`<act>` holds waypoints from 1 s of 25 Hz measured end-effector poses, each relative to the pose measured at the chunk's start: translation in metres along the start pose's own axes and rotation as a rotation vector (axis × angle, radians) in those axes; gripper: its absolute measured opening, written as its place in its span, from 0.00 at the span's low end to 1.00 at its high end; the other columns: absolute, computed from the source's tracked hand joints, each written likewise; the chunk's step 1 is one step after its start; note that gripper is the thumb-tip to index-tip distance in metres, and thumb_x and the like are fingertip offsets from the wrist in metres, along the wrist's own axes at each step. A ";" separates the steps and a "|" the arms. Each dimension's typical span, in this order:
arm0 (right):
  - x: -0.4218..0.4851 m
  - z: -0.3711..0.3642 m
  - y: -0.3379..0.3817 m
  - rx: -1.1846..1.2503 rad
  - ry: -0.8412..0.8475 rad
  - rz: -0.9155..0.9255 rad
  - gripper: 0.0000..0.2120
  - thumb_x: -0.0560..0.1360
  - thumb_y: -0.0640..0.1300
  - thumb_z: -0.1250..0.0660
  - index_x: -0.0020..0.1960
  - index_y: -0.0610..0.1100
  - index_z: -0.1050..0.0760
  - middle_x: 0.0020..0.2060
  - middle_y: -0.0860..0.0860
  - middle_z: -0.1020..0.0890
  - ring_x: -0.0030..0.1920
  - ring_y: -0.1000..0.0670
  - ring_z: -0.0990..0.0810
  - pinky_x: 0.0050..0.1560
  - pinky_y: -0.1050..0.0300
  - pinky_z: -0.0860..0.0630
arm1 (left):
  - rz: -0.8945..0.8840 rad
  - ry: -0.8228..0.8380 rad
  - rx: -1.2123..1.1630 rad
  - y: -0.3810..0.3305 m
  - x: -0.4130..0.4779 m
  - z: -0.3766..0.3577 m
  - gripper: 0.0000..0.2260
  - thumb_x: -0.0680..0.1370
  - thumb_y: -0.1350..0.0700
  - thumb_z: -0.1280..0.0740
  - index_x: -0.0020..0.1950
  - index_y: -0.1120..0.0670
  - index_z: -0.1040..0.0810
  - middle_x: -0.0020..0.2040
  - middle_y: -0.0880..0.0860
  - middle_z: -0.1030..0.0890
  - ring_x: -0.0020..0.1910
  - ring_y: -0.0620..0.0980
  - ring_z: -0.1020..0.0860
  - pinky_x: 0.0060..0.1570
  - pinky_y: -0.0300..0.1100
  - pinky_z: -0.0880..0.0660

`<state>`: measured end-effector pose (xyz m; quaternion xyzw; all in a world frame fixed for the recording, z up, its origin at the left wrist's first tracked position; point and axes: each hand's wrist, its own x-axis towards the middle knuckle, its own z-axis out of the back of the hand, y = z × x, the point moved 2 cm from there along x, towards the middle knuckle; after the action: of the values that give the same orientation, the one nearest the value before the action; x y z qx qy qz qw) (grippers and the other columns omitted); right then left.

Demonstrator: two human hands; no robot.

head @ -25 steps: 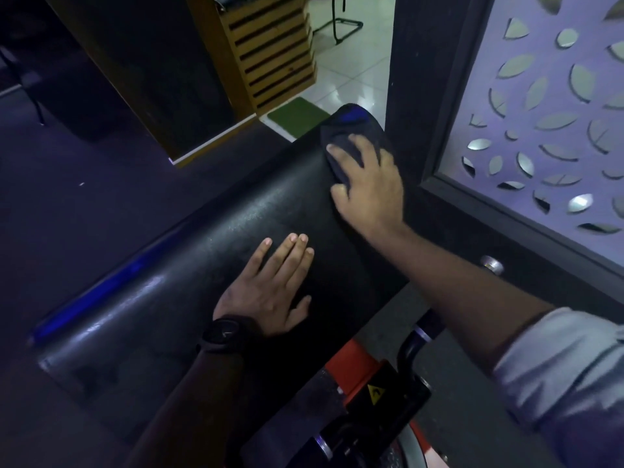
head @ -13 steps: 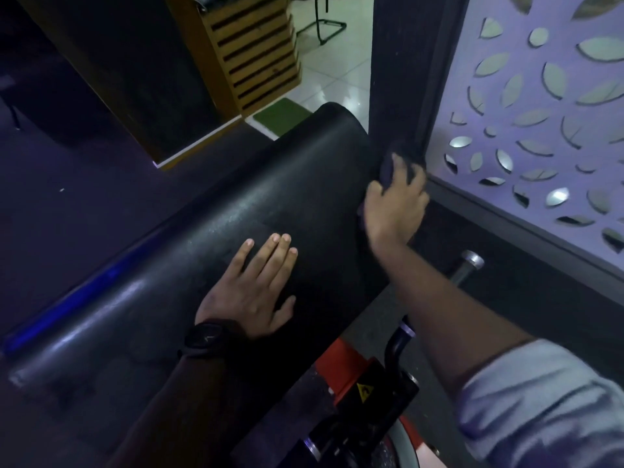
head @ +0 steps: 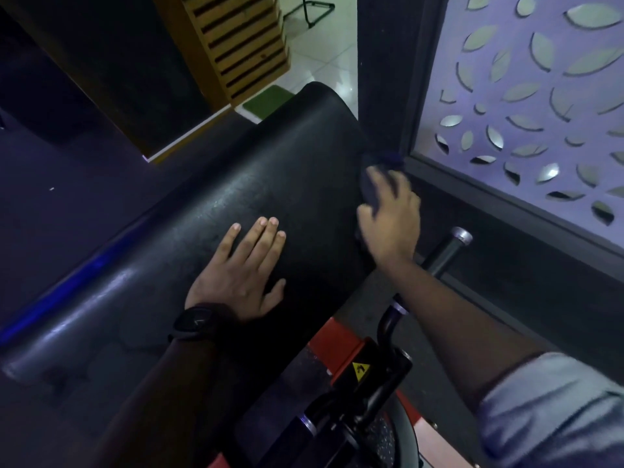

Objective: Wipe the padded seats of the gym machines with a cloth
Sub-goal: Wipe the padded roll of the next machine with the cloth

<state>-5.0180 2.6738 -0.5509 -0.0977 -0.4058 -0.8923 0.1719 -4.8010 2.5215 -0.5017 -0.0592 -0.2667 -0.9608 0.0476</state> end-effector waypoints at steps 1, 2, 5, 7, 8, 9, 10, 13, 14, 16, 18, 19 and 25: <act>-0.002 0.001 -0.001 0.076 -0.040 -0.304 0.30 0.72 0.47 0.37 0.75 0.55 0.31 0.74 0.46 0.33 0.63 0.36 0.28 0.63 0.44 0.29 | -0.001 0.001 0.003 0.000 0.000 0.000 0.34 0.79 0.41 0.46 0.78 0.62 0.35 0.79 0.62 0.36 0.78 0.58 0.37 0.77 0.59 0.44; -0.012 -0.001 0.009 0.099 -0.050 -0.503 0.30 0.73 0.47 0.36 0.76 0.55 0.32 0.75 0.46 0.34 0.65 0.35 0.29 0.65 0.44 0.31 | 0.002 0.000 0.006 0.000 0.000 -0.001 0.34 0.79 0.41 0.46 0.78 0.62 0.36 0.79 0.62 0.36 0.78 0.58 0.37 0.77 0.59 0.44; -0.033 -0.005 0.008 0.039 -0.037 -0.160 0.30 0.72 0.45 0.35 0.74 0.52 0.30 0.74 0.44 0.33 0.65 0.35 0.30 0.66 0.43 0.31 | 0.005 0.023 -0.002 -0.001 0.000 -0.001 0.34 0.79 0.41 0.47 0.79 0.62 0.36 0.79 0.62 0.37 0.79 0.58 0.38 0.77 0.60 0.44; -0.008 -0.002 -0.010 0.180 -0.087 -0.363 0.29 0.75 0.45 0.36 0.75 0.53 0.31 0.75 0.46 0.34 0.66 0.36 0.30 0.66 0.47 0.33 | 0.007 0.018 0.012 0.000 0.001 -0.001 0.34 0.79 0.41 0.47 0.79 0.62 0.37 0.80 0.62 0.37 0.79 0.58 0.38 0.77 0.60 0.45; -0.008 -0.001 -0.007 0.201 -0.102 -0.531 0.28 0.75 0.45 0.36 0.76 0.53 0.32 0.76 0.46 0.35 0.66 0.36 0.30 0.66 0.47 0.33 | 0.003 0.020 0.010 0.000 0.000 -0.001 0.34 0.80 0.41 0.48 0.79 0.62 0.37 0.80 0.62 0.37 0.79 0.58 0.38 0.77 0.60 0.45; -0.021 -0.003 0.002 0.185 -0.091 -0.602 0.29 0.75 0.45 0.36 0.76 0.53 0.32 0.76 0.46 0.36 0.66 0.35 0.31 0.66 0.46 0.34 | 0.000 0.019 0.005 -0.001 0.000 0.000 0.34 0.80 0.41 0.48 0.79 0.62 0.37 0.80 0.62 0.37 0.79 0.58 0.38 0.77 0.60 0.45; -0.040 -0.007 0.014 0.121 -0.074 -0.517 0.29 0.74 0.45 0.36 0.75 0.53 0.31 0.76 0.45 0.36 0.66 0.35 0.31 0.67 0.45 0.34 | -0.002 0.012 0.005 -0.001 0.000 -0.001 0.34 0.80 0.41 0.48 0.79 0.62 0.37 0.79 0.62 0.37 0.79 0.58 0.38 0.77 0.60 0.45; -0.064 -0.008 0.013 0.090 0.033 -0.073 0.30 0.71 0.46 0.36 0.73 0.51 0.28 0.73 0.43 0.31 0.66 0.34 0.30 0.68 0.42 0.33 | 0.004 0.007 0.013 -0.001 -0.001 -0.001 0.34 0.80 0.41 0.48 0.79 0.62 0.37 0.79 0.62 0.37 0.79 0.58 0.38 0.77 0.60 0.44; -0.053 -0.008 0.005 0.111 0.011 -0.111 0.30 0.70 0.46 0.36 0.73 0.51 0.27 0.72 0.43 0.30 0.65 0.35 0.29 0.67 0.42 0.31 | 0.008 0.000 0.009 -0.001 0.000 0.000 0.34 0.80 0.41 0.47 0.79 0.62 0.36 0.79 0.62 0.36 0.79 0.58 0.38 0.77 0.60 0.44; -0.053 -0.008 0.015 0.133 -0.056 -0.357 0.30 0.70 0.45 0.35 0.73 0.52 0.27 0.72 0.45 0.30 0.62 0.35 0.27 0.65 0.43 0.30 | 0.007 -0.001 0.002 0.000 0.000 -0.001 0.34 0.80 0.41 0.47 0.79 0.62 0.36 0.79 0.61 0.37 0.79 0.58 0.38 0.77 0.59 0.45; -0.088 -0.011 0.046 0.039 -0.008 -0.244 0.31 0.69 0.45 0.36 0.73 0.52 0.28 0.73 0.44 0.30 0.59 0.35 0.27 0.63 0.42 0.29 | 0.005 -0.001 -0.004 0.001 0.000 0.000 0.33 0.79 0.42 0.47 0.79 0.62 0.36 0.79 0.62 0.37 0.79 0.58 0.39 0.77 0.59 0.46; -0.107 -0.012 0.047 -0.015 0.045 0.028 0.31 0.69 0.46 0.37 0.73 0.52 0.28 0.73 0.44 0.30 0.60 0.35 0.27 0.64 0.41 0.29 | 0.004 0.003 -0.011 0.000 -0.001 0.001 0.33 0.79 0.42 0.47 0.79 0.62 0.36 0.79 0.62 0.37 0.79 0.58 0.39 0.77 0.59 0.47; -0.094 -0.007 0.033 0.196 -0.027 -0.467 0.30 0.72 0.43 0.36 0.74 0.51 0.29 0.75 0.44 0.33 0.65 0.34 0.30 0.68 0.42 0.34 | 0.001 0.006 -0.027 0.001 -0.001 0.001 0.33 0.79 0.43 0.47 0.79 0.62 0.36 0.79 0.62 0.37 0.79 0.58 0.39 0.77 0.59 0.46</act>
<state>-4.9191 2.6702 -0.5620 0.0042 -0.5043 -0.8628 -0.0356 -4.8000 2.5217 -0.5006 -0.0569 -0.2533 -0.9645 0.0481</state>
